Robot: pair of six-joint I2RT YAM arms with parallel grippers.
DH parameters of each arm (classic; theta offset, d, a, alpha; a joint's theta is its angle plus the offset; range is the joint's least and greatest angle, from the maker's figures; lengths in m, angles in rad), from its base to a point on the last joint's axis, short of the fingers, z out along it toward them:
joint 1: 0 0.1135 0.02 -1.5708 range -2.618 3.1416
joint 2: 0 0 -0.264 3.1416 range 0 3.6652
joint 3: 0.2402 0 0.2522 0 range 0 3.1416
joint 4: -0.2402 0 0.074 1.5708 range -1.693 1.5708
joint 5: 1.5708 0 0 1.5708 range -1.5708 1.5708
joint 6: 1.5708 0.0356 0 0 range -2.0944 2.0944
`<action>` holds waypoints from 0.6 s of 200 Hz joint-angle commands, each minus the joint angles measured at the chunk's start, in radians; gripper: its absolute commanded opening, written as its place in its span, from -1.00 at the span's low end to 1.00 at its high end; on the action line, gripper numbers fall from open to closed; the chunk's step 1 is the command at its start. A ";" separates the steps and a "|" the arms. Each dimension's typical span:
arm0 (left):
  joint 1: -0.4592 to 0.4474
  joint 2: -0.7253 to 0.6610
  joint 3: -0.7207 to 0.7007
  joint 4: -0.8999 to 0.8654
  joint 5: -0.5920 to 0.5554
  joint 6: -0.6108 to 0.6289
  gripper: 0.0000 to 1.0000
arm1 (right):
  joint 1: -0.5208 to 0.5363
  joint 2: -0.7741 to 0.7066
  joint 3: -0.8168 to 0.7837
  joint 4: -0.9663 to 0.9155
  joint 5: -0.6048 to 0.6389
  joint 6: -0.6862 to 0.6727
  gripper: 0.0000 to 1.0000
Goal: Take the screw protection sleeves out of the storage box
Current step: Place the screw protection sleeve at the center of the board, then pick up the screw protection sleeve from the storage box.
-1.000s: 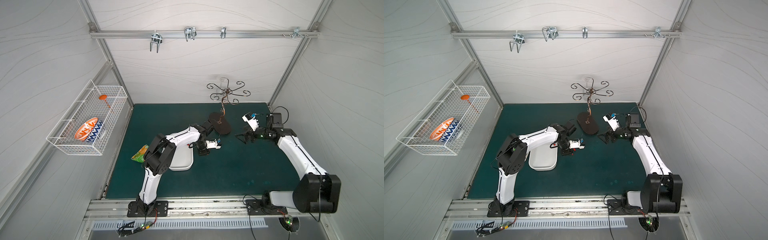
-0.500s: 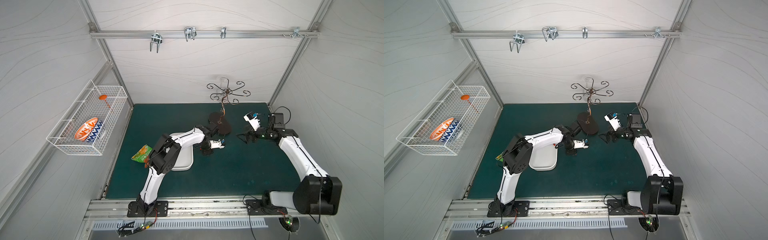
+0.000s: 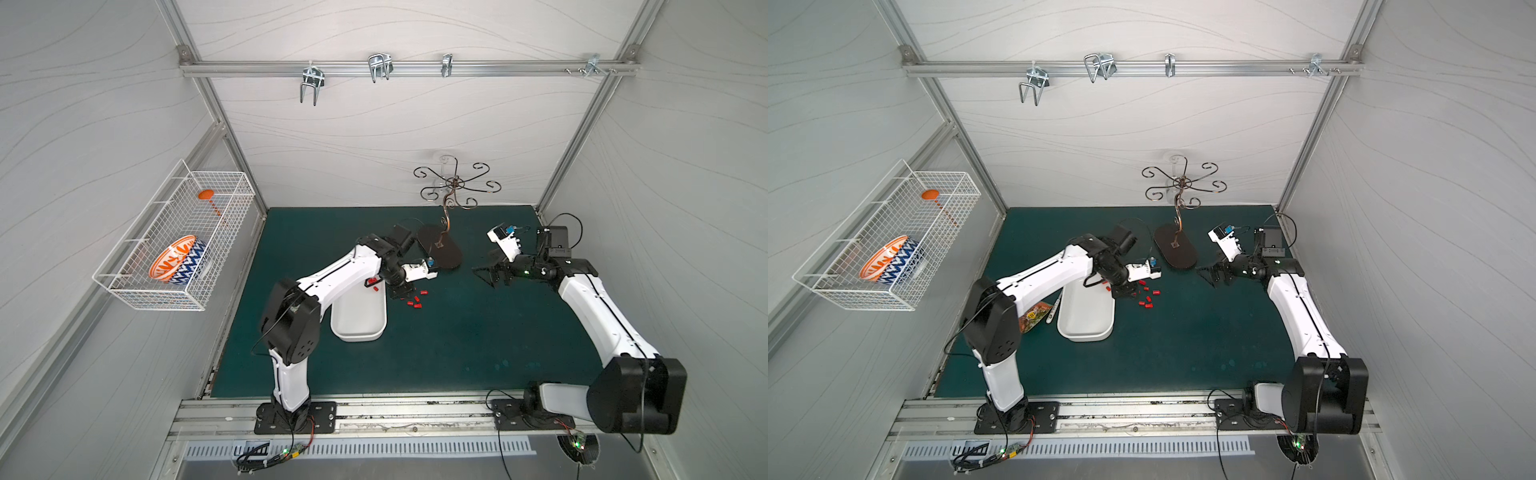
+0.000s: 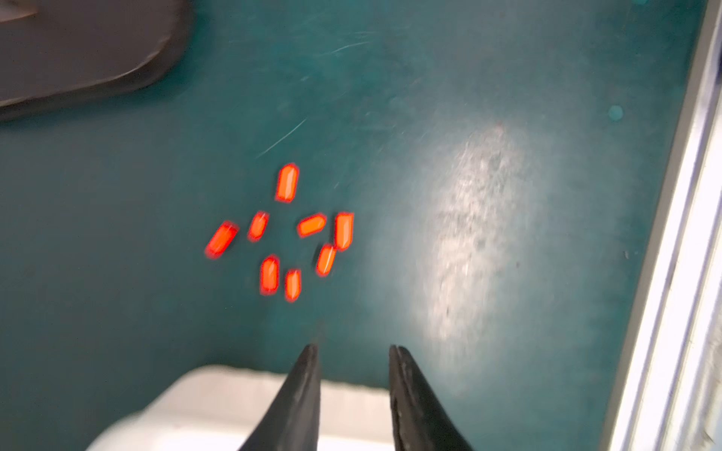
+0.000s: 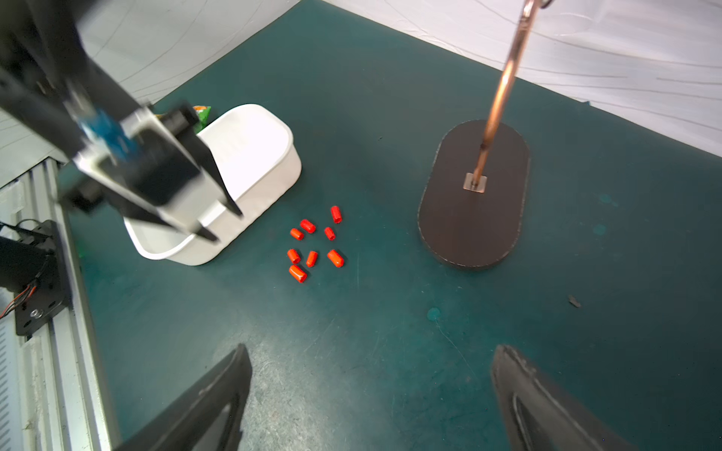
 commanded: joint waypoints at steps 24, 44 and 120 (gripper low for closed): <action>0.212 -0.186 -0.205 -0.001 0.056 -0.013 -0.25 | 0.254 0.043 0.150 -0.141 0.112 -0.109 0.98; 0.282 -0.249 -0.282 0.052 0.018 -0.001 -0.14 | 0.362 0.095 0.221 -0.187 0.164 -0.114 0.98; 0.321 -0.251 -0.359 0.184 -0.020 0.221 0.31 | 0.467 0.166 0.134 -0.028 0.096 -0.130 0.98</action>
